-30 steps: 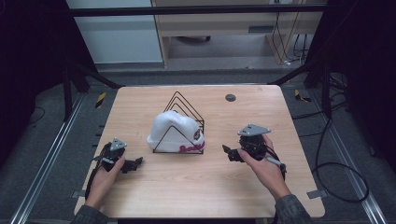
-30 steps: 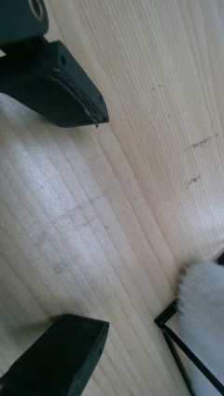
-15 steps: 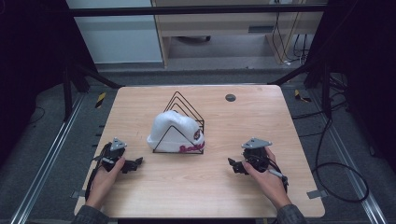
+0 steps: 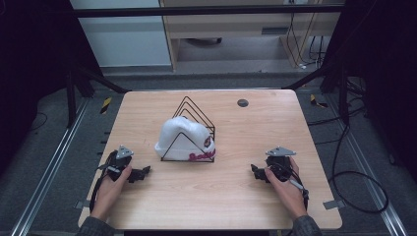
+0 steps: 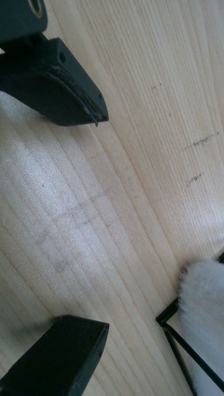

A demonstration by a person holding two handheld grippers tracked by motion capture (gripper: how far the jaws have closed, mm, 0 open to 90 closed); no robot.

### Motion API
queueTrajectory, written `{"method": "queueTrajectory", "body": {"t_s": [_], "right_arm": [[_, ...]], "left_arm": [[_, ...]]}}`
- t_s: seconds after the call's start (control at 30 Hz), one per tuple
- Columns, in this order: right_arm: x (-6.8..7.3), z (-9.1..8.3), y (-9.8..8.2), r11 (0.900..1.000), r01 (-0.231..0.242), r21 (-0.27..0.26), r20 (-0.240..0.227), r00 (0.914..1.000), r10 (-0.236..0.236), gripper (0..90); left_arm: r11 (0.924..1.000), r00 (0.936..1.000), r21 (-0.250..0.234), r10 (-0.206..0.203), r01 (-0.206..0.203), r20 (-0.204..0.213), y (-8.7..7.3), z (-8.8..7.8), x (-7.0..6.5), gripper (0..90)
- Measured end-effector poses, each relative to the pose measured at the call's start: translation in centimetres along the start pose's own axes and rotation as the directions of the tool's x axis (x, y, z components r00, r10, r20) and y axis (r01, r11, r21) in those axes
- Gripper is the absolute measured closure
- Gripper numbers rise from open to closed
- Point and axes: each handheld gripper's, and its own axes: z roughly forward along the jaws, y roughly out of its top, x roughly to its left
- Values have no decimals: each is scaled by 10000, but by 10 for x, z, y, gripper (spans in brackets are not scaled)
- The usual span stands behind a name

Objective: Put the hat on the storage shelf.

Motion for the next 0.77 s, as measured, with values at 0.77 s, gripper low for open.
{"method": "queueTrajectory", "body": {"t_s": [0.77], "right_arm": [[10,7,-4,9985,-534,131,790,9955,522,89]], "left_arm": [[10000,10000,8,-48,48,-20,-4,-4,-3,9]]}}
